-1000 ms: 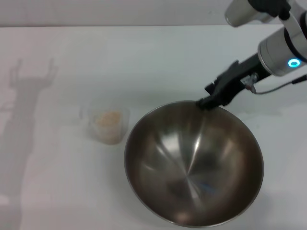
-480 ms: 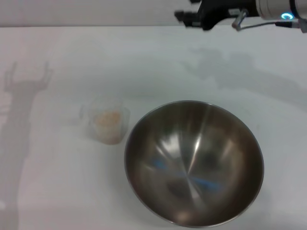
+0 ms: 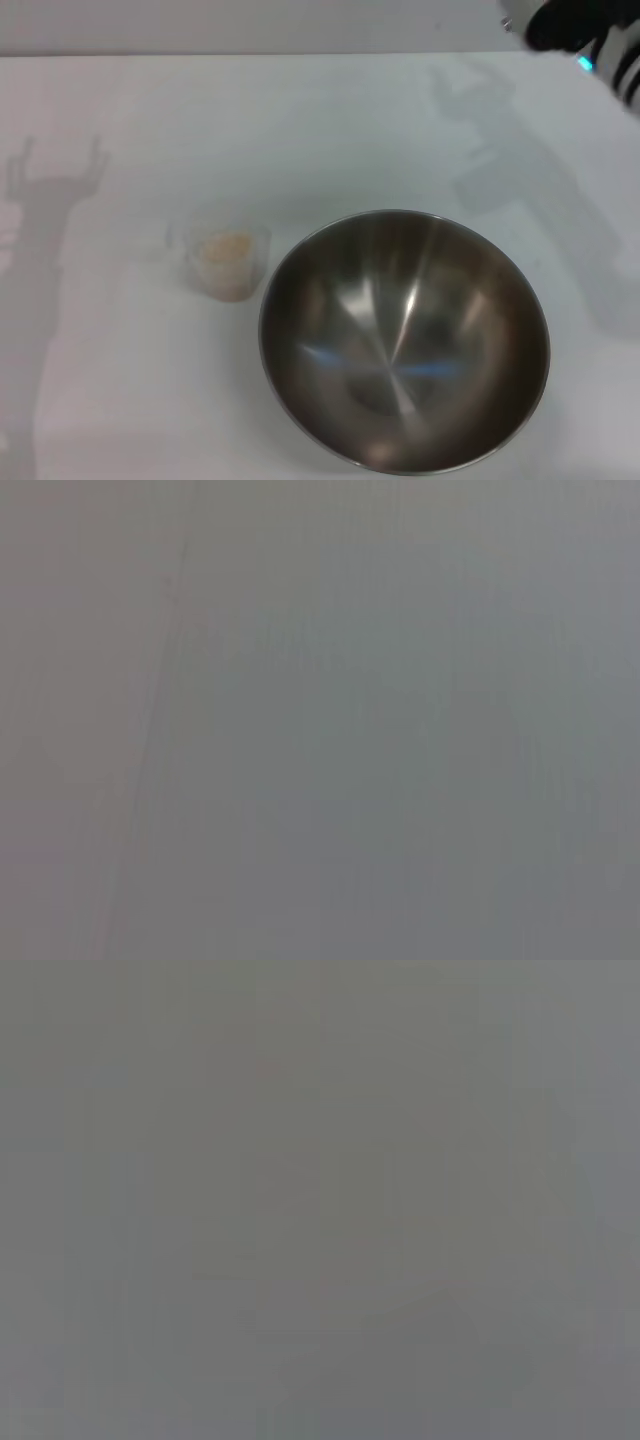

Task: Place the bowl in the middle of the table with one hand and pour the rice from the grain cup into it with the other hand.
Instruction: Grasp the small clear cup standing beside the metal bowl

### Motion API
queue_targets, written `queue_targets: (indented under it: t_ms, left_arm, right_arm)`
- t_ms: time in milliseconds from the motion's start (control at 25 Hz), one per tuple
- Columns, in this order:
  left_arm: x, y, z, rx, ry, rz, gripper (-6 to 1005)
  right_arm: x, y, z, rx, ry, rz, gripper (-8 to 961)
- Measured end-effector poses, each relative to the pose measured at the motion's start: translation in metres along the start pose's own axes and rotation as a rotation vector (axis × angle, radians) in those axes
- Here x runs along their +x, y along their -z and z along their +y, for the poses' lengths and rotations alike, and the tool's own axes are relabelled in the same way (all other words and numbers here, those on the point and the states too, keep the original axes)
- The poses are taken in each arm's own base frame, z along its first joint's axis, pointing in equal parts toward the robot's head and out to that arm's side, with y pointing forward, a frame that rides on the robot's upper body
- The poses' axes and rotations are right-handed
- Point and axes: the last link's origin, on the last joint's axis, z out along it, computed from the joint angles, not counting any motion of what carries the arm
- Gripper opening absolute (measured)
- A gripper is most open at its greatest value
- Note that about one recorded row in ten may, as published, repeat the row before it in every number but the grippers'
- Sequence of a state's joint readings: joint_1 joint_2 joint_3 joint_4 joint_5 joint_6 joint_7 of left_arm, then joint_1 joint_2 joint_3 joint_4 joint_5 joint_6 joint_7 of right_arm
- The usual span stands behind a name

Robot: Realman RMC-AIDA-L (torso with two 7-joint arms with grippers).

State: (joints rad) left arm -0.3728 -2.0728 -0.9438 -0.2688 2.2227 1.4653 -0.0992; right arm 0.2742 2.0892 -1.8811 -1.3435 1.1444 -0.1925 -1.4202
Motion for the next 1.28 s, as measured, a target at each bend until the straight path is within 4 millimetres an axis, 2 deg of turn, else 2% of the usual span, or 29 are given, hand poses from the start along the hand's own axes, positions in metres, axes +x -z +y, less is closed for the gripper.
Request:
queue_targets:
  t_ms: [200,240,280,320,440,480,520,600,640,680,760,800,880,1160,1280]
  left_arm:
    - [0.0,0.0,-0.001,0.0,0.0,0.001,860]
    - [0.0,0.0,-0.001,0.001,-0.001,0.0,860]
    - [0.0,0.001,-0.001,0.001,0.0,0.0,860]
    - [0.0,0.001,-0.001,0.001,0.0,0.0,860]
    - [-0.001,0.004,-0.001,0.002,0.002,-0.006,860]
    - [-0.001,0.007,-0.001,-0.002,0.004,-0.01,860]
    - [-0.002,0.01,0.0,-0.011,0.011,-0.012,860]
    - [-0.002,0.012,0.001,-0.018,0.017,-0.015,860]
    - [-0.002,0.02,0.005,-0.043,0.037,-0.022,860]
    - [-0.003,0.027,0.007,-0.064,0.049,-0.032,860]
    - [-0.004,0.029,0.008,-0.072,0.053,-0.036,860]
    - [-0.007,0.041,0.014,-0.109,0.059,-0.062,860]
    - [-0.009,0.049,0.017,-0.132,0.061,-0.082,860]
    - [-0.013,0.078,0.033,-0.244,0.069,-0.14,859]
    - [-0.015,0.086,0.039,-0.283,0.07,-0.16,859]
  right_arm:
    - [0.003,0.026,0.02,0.3,0.033,-0.143,475]
    - [0.005,0.036,0.019,0.363,0.009,-0.207,475]
    - [0.013,0.053,0.017,0.423,-0.084,-0.329,475]
    - [0.013,0.053,0.017,0.423,-0.084,-0.329,475]
    - [0.04,0.073,0.007,0.433,-0.292,-0.438,475]
    - [0.065,0.082,-0.002,0.408,-0.439,-0.454,475]
    - [0.065,0.082,-0.002,0.408,-0.439,-0.454,475]
    - [0.09,0.089,-0.009,0.368,-0.563,-0.435,475]
    - [0.101,0.093,-0.013,0.351,-0.616,-0.421,475]
    - [0.121,0.099,-0.021,0.325,-0.714,-0.39,475]
    - [0.128,0.102,-0.025,0.317,-0.757,-0.38,475]
    - [0.136,0.105,-0.028,0.309,-0.786,-0.362,475]
    - [0.147,0.108,-0.033,0.278,-0.787,-0.318,475]
    - [0.151,0.109,-0.032,0.247,-0.749,-0.289,475]
    - [0.15,0.104,-0.037,0.235,-0.729,-0.291,475]
